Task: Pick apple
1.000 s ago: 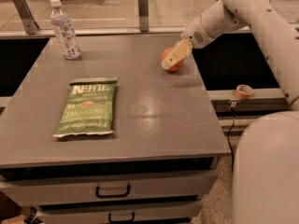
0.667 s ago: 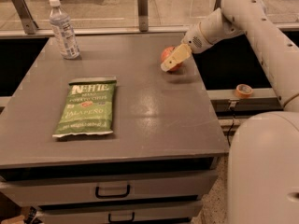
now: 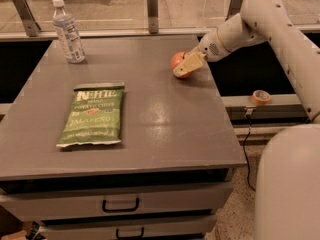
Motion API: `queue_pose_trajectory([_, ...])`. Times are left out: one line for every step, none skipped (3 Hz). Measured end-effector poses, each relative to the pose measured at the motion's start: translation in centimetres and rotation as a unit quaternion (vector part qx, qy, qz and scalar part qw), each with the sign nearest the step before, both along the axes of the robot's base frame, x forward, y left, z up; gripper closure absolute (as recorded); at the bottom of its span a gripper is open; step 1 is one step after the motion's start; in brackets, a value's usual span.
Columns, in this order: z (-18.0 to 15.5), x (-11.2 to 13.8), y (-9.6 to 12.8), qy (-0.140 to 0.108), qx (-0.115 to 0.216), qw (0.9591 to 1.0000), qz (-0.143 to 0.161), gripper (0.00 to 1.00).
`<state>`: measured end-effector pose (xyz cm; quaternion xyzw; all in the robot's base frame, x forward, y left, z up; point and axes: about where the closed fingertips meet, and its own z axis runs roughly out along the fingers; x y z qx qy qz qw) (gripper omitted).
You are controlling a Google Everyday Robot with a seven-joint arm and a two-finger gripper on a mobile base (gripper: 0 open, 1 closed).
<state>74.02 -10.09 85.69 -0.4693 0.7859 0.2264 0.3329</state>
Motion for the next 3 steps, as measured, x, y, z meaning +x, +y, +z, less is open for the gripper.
queue_pose_trajectory([0.9, -2.5, 2.1, -0.002, 0.016, 0.9992, 0.037, 0.7])
queue_pose_trajectory([4.9, -7.7, 6.1, -0.016, 0.062, 0.9912, 0.115, 0.93])
queue_pose_trajectory([10.2, -14.3, 11.2, -0.026, 0.118, 0.9701, 0.21, 1.0])
